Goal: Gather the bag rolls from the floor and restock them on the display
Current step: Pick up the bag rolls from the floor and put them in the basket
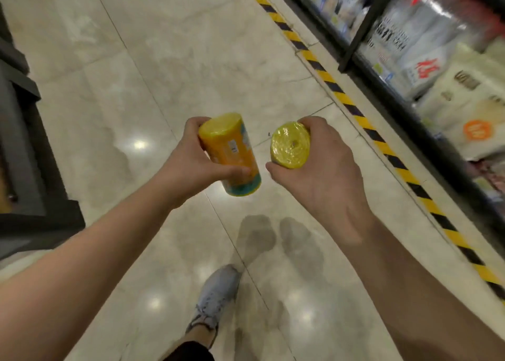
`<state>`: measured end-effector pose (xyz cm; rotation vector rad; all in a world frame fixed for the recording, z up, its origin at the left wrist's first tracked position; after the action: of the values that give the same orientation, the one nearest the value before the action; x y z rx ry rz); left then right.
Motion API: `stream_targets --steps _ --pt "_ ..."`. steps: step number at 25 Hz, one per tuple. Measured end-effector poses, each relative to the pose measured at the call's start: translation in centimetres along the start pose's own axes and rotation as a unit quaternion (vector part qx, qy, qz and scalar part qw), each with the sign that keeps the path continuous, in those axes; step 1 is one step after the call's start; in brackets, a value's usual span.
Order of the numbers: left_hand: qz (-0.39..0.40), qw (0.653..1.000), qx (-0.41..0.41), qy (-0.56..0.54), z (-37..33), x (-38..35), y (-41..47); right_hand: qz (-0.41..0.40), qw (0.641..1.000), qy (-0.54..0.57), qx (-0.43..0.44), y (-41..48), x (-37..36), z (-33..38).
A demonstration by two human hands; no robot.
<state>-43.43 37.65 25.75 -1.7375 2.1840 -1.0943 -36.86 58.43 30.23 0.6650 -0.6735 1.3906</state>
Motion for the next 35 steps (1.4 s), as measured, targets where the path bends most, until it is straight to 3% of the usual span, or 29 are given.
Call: stream_targets --steps 4,7,10,13,16,22,28,35 --pt "0.006 0.995 -0.096 0.038 -14.9 10.5 -14.8 0.042 0.996 -0.051 0.067 1.8 16.8 16.5" --pt "-0.021 0.988 -0.139 0.067 -22.3 17.5 -24.0 0.028 0.992 -0.053 0.113 2.5 26.4 26.8" --pt "-0.094 0.979 -0.169 0.063 -25.7 23.2 -32.6 0.009 0.985 -0.028 0.17 0.8 32.1 35.4" --pt "-0.196 0.961 -0.183 0.063 -25.2 27.3 -39.7 0.035 0.967 -0.016 0.251 -0.9 32.5 41.5" --pt "-0.275 0.946 -0.166 0.047 -21.6 30.2 -46.2 0.073 0.937 0.026 0.341 -2.6 29.6 46.3" --pt "-0.415 0.906 -0.064 -0.05 -9.0 34.4 -60.3 0.207 0.844 0.11 0.483 -10.6 20.1 57.7" --pt "-0.561 0.82 0.014 -0.113 3.9 39.0 -74.5 0.308 0.739 0.125 0.586 -23.1 10.4 69.5" --pt "-0.637 0.75 0.059 -0.169 19.2 48.1 -89.1 0.403 0.627 0.124 0.655 -38.3 -1.8 87.6"
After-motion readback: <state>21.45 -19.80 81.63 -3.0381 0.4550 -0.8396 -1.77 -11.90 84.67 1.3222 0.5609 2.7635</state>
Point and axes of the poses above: each hand's wrist, its own y-axis towards the middle knuckle, its own x-axis out of the back of the hand, z = x × y, the point moved 2 cm from there along y, towards the middle knuckle, and after that the axes turned 14 degrees about x, right-handed, at the moved point
